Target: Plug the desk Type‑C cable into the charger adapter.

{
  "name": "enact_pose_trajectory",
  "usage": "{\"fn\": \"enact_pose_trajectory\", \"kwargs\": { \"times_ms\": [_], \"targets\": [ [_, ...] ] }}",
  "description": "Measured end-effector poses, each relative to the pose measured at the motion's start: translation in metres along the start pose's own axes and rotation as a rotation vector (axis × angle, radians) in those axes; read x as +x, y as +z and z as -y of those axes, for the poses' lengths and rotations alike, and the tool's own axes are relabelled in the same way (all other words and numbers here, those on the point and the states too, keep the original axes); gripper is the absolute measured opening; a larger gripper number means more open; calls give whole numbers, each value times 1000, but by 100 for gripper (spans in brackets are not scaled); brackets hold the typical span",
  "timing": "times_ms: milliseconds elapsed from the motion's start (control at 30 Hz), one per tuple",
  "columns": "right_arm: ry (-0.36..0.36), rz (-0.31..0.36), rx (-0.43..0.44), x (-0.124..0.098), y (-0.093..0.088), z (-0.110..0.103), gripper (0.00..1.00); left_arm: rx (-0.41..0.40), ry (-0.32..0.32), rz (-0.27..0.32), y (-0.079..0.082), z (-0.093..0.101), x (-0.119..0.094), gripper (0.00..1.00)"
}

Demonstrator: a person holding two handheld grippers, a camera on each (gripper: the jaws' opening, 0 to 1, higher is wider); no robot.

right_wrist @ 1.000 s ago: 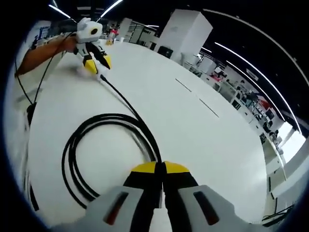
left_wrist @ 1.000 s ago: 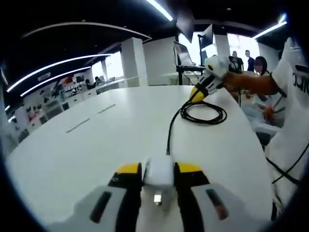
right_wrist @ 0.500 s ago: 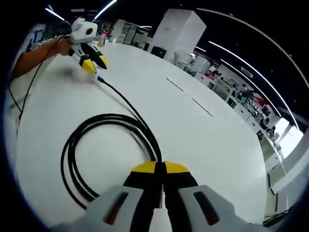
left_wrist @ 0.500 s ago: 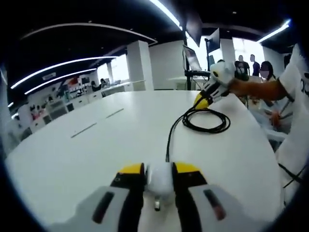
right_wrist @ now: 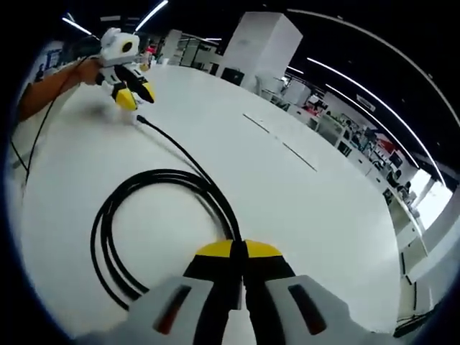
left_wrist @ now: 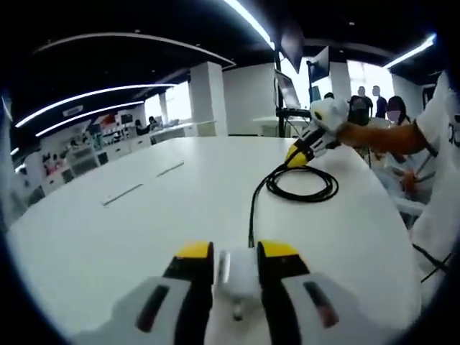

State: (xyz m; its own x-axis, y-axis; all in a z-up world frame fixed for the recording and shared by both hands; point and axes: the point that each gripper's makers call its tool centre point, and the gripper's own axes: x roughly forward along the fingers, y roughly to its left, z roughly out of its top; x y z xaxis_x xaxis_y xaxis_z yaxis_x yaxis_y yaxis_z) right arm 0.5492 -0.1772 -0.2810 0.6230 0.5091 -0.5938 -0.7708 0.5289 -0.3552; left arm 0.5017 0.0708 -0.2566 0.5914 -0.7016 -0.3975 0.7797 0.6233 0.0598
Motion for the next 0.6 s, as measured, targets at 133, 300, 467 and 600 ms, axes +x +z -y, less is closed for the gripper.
{"fn": "enact_pose_trajectory", "kwargs": {
  "times_ms": [133,300,467,600],
  "targets": [
    [3,0,3,0,0,-1,2,-6,0,-15,-4,-5,-4,25],
    [5,-3,-3,0,3,-2,2,-16,2,-41,-11,-14,-5,25],
    [7,-3,-7,1,5,-2,2,-30,-11,-48,-12,-19,-2,26],
    [7,-5,-7,2,6,-2,2,-31,-9,-39,-10,-20,1,25]
  ]
}}
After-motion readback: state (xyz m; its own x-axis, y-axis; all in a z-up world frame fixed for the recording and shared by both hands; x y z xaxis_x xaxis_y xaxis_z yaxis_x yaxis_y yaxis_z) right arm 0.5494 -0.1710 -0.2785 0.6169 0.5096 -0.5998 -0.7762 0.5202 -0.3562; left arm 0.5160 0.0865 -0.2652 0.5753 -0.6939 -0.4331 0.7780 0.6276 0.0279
